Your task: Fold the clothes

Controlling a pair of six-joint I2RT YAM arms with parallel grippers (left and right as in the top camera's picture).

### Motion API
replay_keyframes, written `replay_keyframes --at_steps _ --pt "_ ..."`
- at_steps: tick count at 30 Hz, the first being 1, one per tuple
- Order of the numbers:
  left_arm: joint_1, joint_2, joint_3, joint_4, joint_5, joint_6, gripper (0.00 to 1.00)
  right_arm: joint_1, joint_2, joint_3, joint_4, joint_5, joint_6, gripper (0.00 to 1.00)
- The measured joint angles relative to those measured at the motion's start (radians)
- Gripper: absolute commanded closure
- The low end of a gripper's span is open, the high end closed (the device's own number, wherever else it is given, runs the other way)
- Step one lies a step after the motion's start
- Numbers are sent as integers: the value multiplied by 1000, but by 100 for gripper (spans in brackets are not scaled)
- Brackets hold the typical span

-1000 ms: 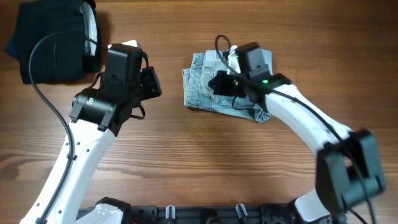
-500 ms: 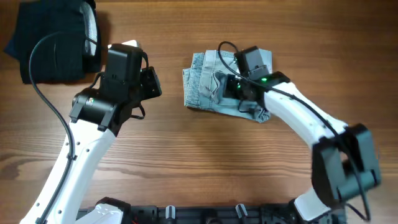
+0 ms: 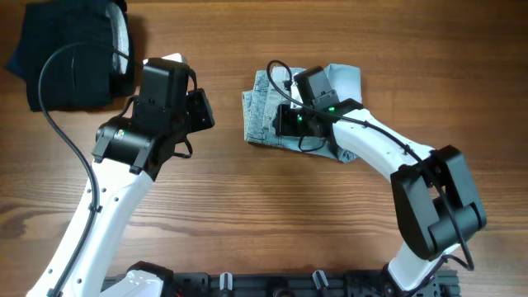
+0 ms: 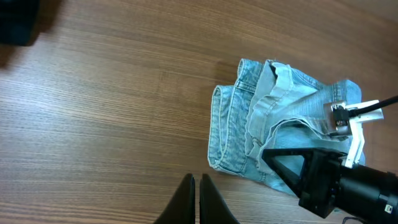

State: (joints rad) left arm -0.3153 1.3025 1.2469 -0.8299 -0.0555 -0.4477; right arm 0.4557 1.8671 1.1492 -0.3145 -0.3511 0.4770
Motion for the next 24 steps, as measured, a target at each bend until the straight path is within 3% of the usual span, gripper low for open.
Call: replay_keyframes --at_steps 8,14,20,24 --pt "0 0 0 -10 0 0 96 -46 -54 6 -60 -76 -76 96" --pt "0 0 0 -13 0 0 96 -114 -229 21 -185 109 -48 96" --pt "0 0 0 -13 0 0 96 -211 -220 23 -222 282 50 96" --pt "0 0 0 -13 0 0 96 -241 -121 23 -174 312 85 96"
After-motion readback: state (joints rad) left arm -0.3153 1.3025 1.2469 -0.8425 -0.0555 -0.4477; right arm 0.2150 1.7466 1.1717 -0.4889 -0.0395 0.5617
